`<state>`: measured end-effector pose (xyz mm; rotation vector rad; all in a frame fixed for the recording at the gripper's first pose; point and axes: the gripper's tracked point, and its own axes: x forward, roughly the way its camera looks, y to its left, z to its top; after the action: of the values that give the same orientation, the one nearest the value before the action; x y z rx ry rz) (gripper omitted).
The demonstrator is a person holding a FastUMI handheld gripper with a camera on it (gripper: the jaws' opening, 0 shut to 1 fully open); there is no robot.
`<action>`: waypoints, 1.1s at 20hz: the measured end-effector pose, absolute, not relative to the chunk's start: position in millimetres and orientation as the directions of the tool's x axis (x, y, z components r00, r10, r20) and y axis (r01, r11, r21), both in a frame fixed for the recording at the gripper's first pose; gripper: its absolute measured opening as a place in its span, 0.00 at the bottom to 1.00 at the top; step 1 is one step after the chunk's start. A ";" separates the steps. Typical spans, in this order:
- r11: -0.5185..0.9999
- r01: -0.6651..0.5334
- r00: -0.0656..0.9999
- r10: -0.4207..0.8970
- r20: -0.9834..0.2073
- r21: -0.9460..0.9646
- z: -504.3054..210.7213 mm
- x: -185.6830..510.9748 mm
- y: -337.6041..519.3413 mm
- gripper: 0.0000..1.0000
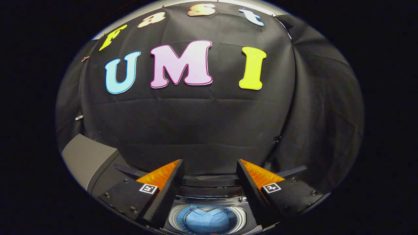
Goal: Put the clothes into the washing machine and then close the washing machine lid.
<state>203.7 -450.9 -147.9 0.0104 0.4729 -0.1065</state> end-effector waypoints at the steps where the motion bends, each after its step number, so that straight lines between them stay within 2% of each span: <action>1: 0.994 0.105 0.885 -0.100 -0.455 -0.015 -148.2 199.9 -450.5 1.00; 16: 0.996 0.093 0.885 -0.085 -0.458 -0.004 -167.9 128.5 -437.2 1.00; 18: 0.997 0.081 0.860 -0.071 -0.505 -0.003 -185.2 109.7 -431.9 1.00; 20: 0.994 0.061 0.737 -0.109 -0.667 -0.095 -229.7 61.0 -437.8 0.99; 22: 0.996 0.053 0.681 -0.093 -0.726 -0.078 -250.7 26.5 -436.4 1.00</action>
<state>26.5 -436.4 -250.7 -0.0526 0.8176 -0.0819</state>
